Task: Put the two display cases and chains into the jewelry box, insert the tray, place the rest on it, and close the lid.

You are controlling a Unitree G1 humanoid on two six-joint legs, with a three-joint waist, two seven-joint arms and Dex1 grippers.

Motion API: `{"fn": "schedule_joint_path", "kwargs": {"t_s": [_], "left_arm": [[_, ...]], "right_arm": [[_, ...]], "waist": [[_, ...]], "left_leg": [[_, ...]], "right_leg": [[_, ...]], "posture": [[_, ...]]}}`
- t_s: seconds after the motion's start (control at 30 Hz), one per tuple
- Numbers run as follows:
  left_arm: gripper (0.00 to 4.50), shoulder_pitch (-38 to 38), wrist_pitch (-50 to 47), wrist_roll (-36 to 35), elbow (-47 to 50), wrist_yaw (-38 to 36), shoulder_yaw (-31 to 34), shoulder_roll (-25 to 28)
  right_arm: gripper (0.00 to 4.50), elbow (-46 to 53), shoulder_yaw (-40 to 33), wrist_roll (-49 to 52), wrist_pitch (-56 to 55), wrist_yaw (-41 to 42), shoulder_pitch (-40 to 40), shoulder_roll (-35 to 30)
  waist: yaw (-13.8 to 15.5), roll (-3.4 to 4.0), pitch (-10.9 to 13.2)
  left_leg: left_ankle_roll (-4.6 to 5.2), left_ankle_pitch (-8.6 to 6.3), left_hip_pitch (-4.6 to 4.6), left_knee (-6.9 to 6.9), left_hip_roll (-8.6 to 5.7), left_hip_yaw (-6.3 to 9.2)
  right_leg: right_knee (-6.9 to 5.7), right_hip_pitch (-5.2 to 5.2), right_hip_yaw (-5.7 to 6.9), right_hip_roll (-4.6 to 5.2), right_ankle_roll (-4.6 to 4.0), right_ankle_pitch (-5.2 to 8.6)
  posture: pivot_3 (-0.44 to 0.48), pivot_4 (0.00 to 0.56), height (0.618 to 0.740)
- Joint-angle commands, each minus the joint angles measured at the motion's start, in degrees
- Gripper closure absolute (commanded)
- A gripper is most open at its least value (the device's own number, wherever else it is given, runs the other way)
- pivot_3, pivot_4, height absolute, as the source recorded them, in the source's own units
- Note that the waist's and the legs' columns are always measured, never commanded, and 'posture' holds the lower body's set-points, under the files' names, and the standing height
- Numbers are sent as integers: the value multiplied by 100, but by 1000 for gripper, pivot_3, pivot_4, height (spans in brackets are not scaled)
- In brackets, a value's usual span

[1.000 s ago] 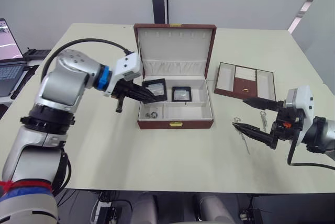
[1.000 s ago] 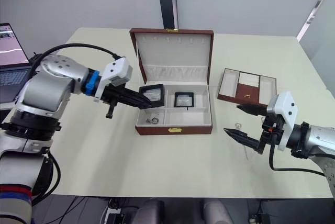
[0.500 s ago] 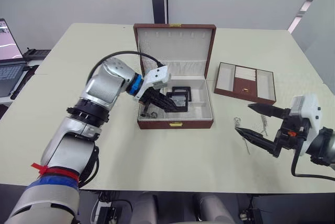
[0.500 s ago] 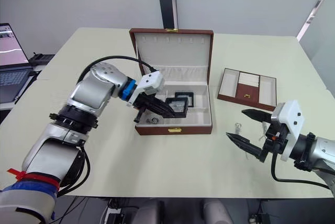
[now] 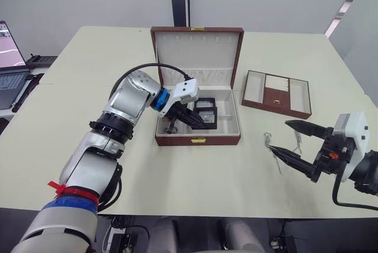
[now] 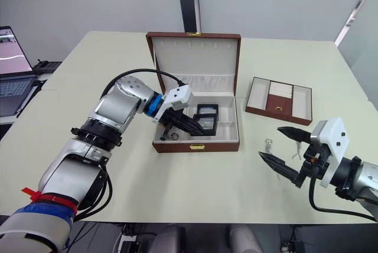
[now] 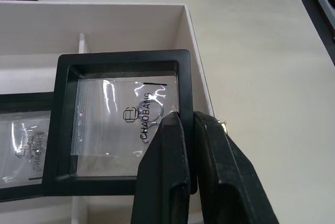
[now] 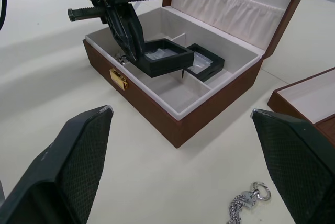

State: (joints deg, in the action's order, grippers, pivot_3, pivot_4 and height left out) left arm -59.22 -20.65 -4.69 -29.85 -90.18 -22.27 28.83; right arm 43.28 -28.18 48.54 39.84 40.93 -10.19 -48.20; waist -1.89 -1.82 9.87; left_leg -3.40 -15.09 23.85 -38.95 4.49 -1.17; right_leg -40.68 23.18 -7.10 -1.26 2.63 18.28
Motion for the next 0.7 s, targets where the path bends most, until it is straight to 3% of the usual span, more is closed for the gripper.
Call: {"fn": "schedule_joint_path", "kwargs": {"t_s": [0.03,0.7], "left_arm": [[4478,-9,-61,10,130,-8,17,-35],[4478,107,-49,149,19,37,-2,-101]], "right_arm": [[0,170,-223,101,-63,-45,2,-45],[0,134,-236,142,-45,-83,18,-114]], "waist": [[0,0,0],[3,0,0]], "left_leg": [[0,0,0,0,0,1],[0,0,1,0,0,2]], "right_leg": [[0,0,0,0,0,0],[0,-1,0,0,0,0]], "posture": [[0,150,740],[0,150,740]]}}
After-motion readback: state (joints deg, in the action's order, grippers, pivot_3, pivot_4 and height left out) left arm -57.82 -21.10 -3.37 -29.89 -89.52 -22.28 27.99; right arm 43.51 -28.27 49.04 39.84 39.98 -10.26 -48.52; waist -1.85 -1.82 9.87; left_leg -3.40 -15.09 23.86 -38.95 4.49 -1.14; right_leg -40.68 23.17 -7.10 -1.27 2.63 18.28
